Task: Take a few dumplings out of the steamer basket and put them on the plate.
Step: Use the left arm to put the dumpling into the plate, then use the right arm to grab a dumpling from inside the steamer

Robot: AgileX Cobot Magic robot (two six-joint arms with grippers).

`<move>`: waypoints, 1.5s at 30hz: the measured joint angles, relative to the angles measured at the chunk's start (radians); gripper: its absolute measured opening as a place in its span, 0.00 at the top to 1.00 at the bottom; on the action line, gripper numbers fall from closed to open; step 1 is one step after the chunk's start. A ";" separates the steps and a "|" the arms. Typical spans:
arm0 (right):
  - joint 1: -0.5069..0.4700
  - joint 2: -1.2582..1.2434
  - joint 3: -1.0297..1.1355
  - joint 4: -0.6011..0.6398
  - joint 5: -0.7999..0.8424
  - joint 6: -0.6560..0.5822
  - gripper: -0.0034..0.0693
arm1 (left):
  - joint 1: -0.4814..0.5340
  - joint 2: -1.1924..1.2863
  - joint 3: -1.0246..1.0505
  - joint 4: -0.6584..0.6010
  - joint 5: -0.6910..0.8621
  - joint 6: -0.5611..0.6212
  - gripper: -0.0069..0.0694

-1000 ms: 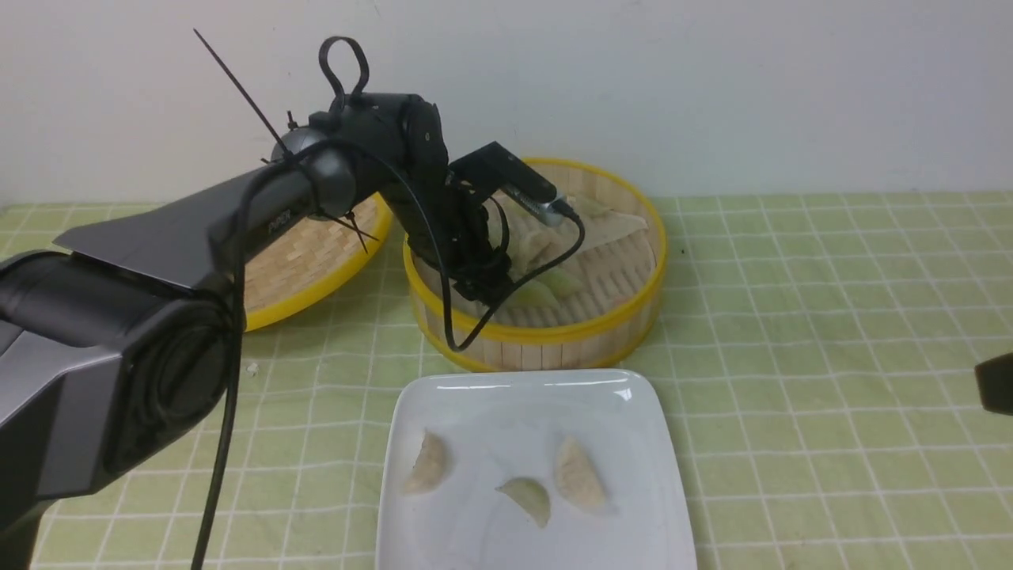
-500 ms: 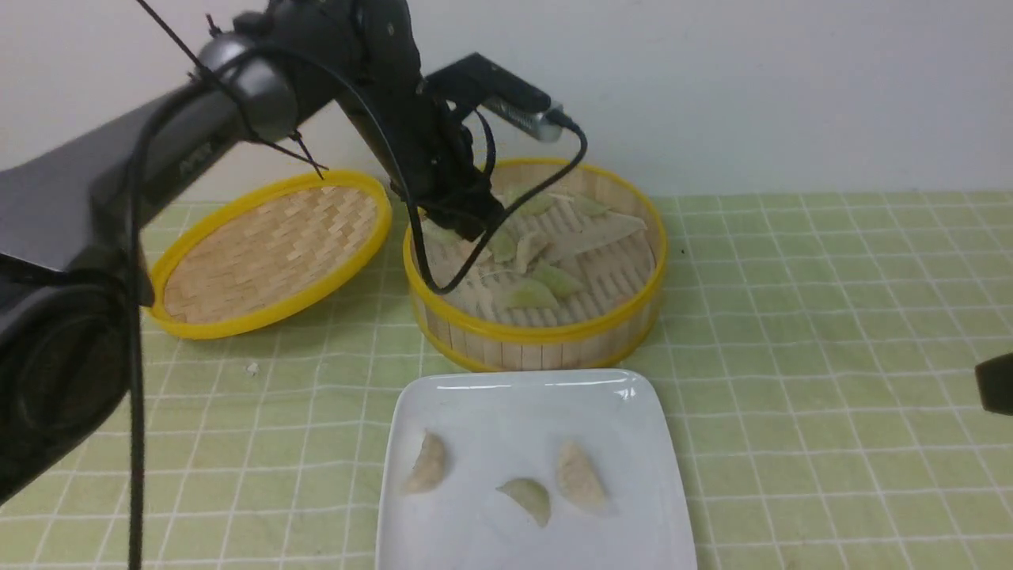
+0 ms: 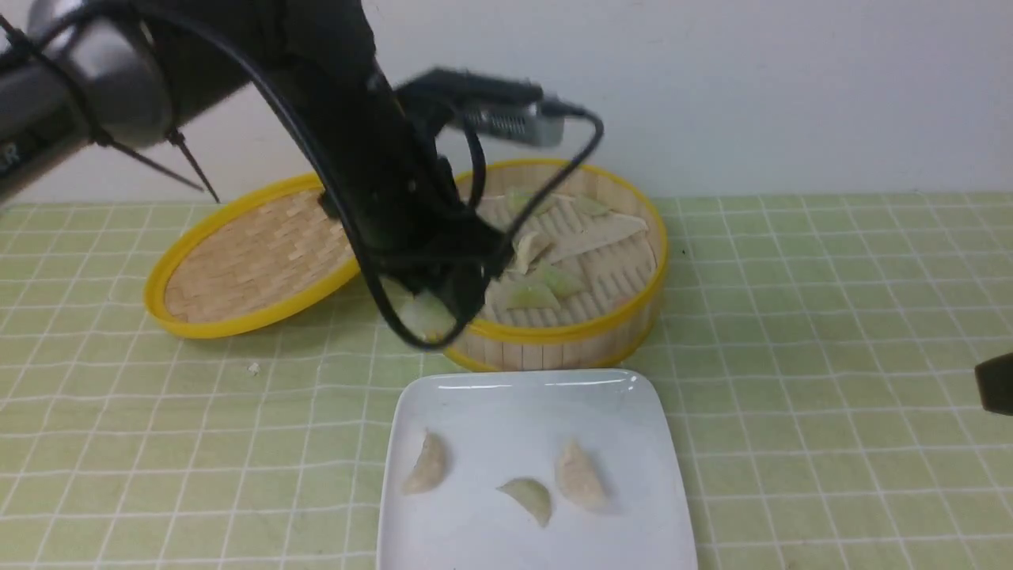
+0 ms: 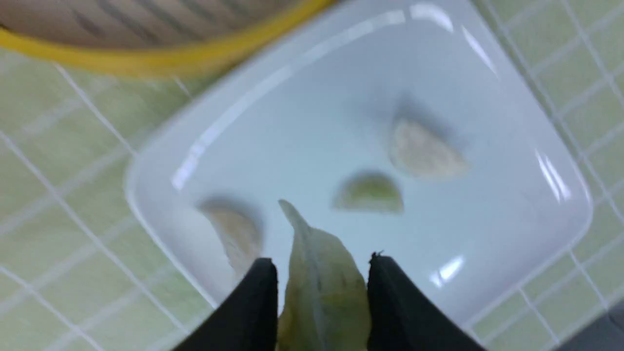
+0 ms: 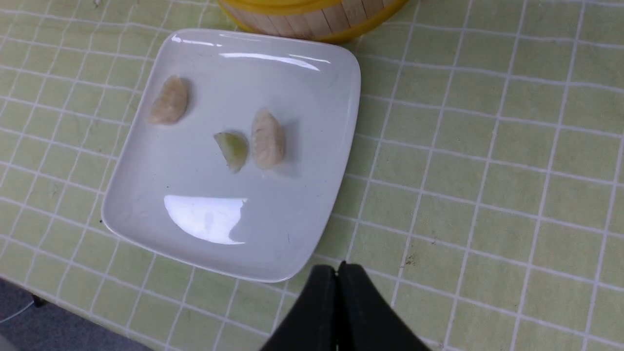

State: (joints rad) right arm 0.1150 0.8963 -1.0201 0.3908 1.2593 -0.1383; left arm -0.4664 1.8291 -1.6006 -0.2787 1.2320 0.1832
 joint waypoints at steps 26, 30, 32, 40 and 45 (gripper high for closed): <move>0.001 0.332 -0.266 0.031 -0.004 -0.119 0.97 | -0.128 0.021 0.104 0.118 -0.030 -0.080 0.67; 0.022 0.477 -0.388 0.040 -0.006 -0.145 0.97 | -0.128 -0.112 0.104 0.133 -0.025 -0.104 0.87; 0.054 0.608 -0.482 0.026 -0.015 -0.170 0.97 | -0.128 -0.244 0.121 0.133 -0.020 -0.131 0.91; 0.156 1.012 -0.822 -0.049 -0.036 -0.185 0.90 | -0.128 -0.576 0.243 0.129 0.011 -0.193 0.92; 0.190 1.224 -1.019 -0.079 -0.038 -0.185 0.77 | -0.128 -0.706 0.307 0.129 0.020 -0.235 0.92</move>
State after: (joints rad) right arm 0.3053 2.1207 -2.0389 0.3123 1.2218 -0.3234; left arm -0.5939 1.1233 -1.2931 -0.1500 1.2520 -0.0514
